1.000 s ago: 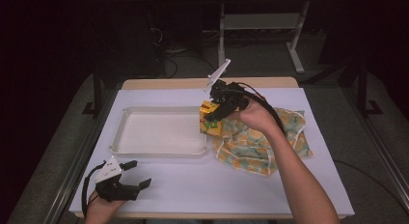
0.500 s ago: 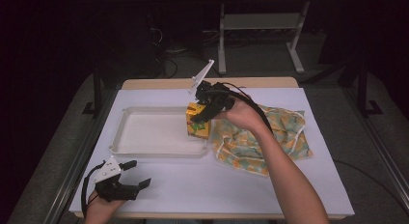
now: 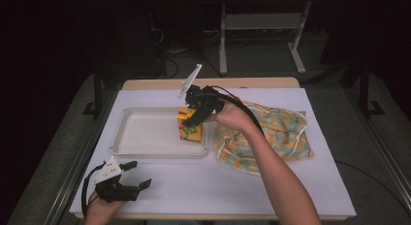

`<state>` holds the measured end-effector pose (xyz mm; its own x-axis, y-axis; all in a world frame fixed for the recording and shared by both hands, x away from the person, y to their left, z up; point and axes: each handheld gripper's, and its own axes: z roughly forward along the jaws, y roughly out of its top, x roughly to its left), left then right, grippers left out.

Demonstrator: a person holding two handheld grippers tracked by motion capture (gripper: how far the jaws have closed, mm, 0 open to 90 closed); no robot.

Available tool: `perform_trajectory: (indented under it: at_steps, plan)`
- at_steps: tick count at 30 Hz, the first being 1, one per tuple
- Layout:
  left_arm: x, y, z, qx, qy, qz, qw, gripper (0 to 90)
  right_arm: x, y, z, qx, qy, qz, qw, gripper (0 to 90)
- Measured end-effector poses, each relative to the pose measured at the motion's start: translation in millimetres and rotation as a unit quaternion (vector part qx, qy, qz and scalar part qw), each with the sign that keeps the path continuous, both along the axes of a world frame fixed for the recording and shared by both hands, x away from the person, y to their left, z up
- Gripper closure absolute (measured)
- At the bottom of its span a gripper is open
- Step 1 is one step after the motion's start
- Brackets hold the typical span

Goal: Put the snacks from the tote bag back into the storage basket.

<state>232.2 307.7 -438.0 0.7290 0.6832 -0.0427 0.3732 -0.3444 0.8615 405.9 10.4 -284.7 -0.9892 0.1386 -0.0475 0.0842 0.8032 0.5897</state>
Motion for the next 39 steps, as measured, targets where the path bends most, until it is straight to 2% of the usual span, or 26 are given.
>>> perform_trajectory:
  at_steps: [10,13,33,39]
  plan:
    - [-0.8,-0.7,0.1,-0.003,0.001,0.001,1.0000,14.1,-0.4,16.7,-8.3,-0.010,0.001,0.013,0.9999,49.6]
    - [-0.5,-0.1,0.0,0.002,0.002,0.000,1.0000,14.1,-1.1,23.1,-12.9,-0.017,0.000,0.017,0.9997,49.5]
    - [-0.4,0.3,-0.2,-0.003,0.000,0.002,1.0000,14.2,4.5,39.9,-29.2,-0.016,0.007,0.034,0.9993,49.5]
    - [0.1,0.4,-0.1,0.001,-0.001,-0.001,1.0000,14.2,4.6,42.8,-30.9,-0.017,0.007,0.033,0.9993,49.5]
